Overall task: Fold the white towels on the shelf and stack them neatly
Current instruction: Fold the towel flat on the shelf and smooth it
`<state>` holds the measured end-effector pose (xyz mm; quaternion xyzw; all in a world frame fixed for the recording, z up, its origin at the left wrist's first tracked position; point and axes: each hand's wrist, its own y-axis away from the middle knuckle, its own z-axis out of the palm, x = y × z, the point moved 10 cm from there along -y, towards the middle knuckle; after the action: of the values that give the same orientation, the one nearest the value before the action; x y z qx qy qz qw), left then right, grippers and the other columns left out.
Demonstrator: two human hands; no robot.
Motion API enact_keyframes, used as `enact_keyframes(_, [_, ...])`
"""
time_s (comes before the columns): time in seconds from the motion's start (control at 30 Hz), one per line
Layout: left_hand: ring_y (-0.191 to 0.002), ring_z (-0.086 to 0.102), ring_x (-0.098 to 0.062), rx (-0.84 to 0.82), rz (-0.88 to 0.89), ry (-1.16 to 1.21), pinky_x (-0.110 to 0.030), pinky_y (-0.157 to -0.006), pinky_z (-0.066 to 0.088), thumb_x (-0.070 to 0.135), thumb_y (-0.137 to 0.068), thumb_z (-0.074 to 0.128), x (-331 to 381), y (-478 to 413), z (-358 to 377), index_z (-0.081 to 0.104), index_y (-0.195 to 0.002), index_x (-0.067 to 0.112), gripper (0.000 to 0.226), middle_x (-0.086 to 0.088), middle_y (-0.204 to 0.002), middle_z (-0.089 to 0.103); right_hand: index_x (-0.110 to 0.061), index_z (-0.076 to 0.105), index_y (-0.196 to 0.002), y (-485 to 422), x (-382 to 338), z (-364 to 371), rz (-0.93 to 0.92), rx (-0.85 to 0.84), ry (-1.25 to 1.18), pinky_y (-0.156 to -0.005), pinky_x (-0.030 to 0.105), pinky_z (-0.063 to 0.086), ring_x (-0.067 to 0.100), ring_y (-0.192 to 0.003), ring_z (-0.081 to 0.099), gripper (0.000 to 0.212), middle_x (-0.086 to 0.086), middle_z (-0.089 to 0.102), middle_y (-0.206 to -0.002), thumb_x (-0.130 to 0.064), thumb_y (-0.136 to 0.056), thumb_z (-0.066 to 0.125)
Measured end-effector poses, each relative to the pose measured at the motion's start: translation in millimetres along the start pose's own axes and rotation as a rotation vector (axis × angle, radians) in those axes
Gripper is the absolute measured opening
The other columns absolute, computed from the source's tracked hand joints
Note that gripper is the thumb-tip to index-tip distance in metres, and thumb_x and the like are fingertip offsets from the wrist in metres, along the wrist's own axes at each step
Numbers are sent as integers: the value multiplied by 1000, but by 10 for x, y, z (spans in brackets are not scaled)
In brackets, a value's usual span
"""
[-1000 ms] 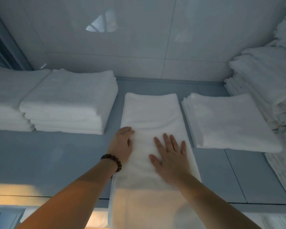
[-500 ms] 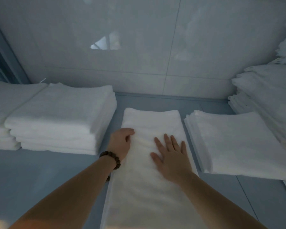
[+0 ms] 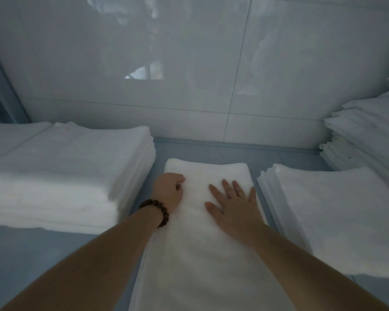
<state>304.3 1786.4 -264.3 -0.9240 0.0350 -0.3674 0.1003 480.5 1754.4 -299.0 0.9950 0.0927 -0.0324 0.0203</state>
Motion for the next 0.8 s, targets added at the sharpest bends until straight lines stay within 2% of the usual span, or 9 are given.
enact_keyframes(0.07, [-126,45,-23,1,15,-129,-26,-111,20,3,-92,46,-42,-40,24,61,-118,4,30,-10,-131,55,-40,1,-148,-112,63,-30,25,-11,14,-115,55,-8,20,-147,-6,61,-4,-5,-160,-63,-92,11])
enact_keyframes(0.17, [-137,30,-20,20,93,-524,-39,-115,2,17,-92,42,127,-116,82,57,-122,15,33,-3,-142,44,-32,4,-150,-295,111,-127,79,6,17,-115,54,-6,22,-147,-3,59,1,-1,-160,-54,-96,14])
enact_keyframes(0.2, [-140,24,-19,19,140,-568,-41,-115,-1,23,-93,39,232,-133,140,53,-127,19,37,-3,-148,36,-31,5,-150,-353,45,-155,56,24,16,-116,55,-6,22,-147,-4,56,0,0,-160,-50,-98,15])
enact_keyframes(0.3, [-145,7,-22,-158,168,-544,-41,-116,-1,38,-98,21,270,-136,474,27,-146,26,50,-3,-158,12,-36,4,-149,-469,-208,-93,-53,9,-5,-115,57,-6,19,-146,-7,52,-4,-3,-160,-45,-99,13])
enact_keyframes(0.4, [-145,-5,-22,-249,46,-602,-44,-116,-4,52,-96,7,-59,-191,533,3,-149,31,57,0,-158,-4,-38,0,-149,-519,-65,-30,20,-1,-15,-116,52,-6,18,-146,-7,56,-4,-6,-159,-55,-96,10])
enact_keyframes(0.47, [-145,-8,-22,-251,-3,-621,-45,-115,-6,53,-95,6,-178,-225,466,0,-149,29,59,-2,-158,-7,-34,-2,-149,-525,117,-21,87,-18,-5,-118,49,-5,20,-147,-7,59,-1,-7,-159,-57,-95,9])
enact_keyframes(0.63, [-145,-5,-26,-221,-6,-662,-43,-116,-4,36,-99,11,-14,44,490,2,-150,14,56,-9,-158,-2,-23,-2,-150,-309,233,0,176,-27,7,-118,47,-4,23,-147,-6,61,6,-6,-159,-49,-97,10])
enact_keyframes(0.8, [-144,-11,-23,-302,114,-574,-44,-115,-9,37,-97,9,303,779,652,-4,-149,24,55,-2,-158,-8,-29,-3,-150,250,-200,74,70,7,-43,-118,45,-8,22,-146,-10,55,4,-9,-159,-45,-98,7])
